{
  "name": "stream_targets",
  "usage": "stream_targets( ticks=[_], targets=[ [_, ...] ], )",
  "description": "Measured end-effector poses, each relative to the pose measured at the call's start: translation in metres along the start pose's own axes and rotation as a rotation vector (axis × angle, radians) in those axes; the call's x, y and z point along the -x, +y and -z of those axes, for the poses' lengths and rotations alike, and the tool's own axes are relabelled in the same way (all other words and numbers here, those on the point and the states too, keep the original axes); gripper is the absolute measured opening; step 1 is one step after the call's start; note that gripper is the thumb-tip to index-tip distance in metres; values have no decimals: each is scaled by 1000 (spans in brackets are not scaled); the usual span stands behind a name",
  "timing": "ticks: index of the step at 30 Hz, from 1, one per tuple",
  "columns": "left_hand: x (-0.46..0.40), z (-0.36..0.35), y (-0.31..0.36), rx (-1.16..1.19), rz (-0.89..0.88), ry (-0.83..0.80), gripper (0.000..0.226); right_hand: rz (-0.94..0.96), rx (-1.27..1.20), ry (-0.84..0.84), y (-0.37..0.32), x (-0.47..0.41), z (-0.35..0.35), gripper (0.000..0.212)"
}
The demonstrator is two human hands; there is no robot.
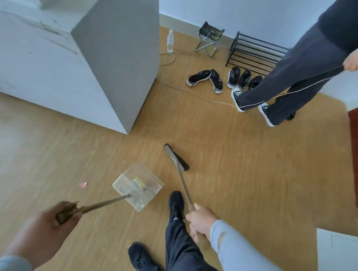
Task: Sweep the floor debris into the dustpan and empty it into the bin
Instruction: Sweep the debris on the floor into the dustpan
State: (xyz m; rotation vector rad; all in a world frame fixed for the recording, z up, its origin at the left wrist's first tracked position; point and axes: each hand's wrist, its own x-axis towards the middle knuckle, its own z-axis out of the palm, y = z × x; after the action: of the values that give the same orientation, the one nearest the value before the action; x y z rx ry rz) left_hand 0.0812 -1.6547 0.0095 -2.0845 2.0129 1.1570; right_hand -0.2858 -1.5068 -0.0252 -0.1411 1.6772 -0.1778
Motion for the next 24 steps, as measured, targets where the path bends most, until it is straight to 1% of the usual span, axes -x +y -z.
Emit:
stream_targets(
  ticks=[2,4,6,9,11,14,15,16,18,20,22,24],
  targets=[
    [0,3,-1,-16,26,-2,26,61,-113,40,6,19,20,70],
    [-1,6,-3,-40,15,5,28,82,-170,92,-2,31,42,68],
    [-4,7,-5,-30,13,16,27,106,-96,204,-32,16,64,67],
    [-12,8,-10,19,45,25,22,166,61,339,-113,-42,93,66],
    [-19,4,-14,41,61,24,27,197,197,383,-175,-91,106,56],
    [-31,-4,-13,29,63,51,19,158,259,362,-240,-142,96,25],
    [-34,-6,-11,18,55,63,20,145,270,338,-251,-147,85,22],
    [-36,-8,-10,7,43,78,22,136,343,318,-257,-150,73,23],
    [-37,-9,-8,16,42,81,23,153,483,288,-248,-156,55,40],
    [-35,-7,-7,17,31,78,22,155,640,291,-204,-153,50,58],
    [-29,-2,-8,31,39,69,33,103,768,292,-148,-133,52,67],
    [-23,2,-12,6,53,51,41,63,894,240,-98,-104,60,71]
  ],
)
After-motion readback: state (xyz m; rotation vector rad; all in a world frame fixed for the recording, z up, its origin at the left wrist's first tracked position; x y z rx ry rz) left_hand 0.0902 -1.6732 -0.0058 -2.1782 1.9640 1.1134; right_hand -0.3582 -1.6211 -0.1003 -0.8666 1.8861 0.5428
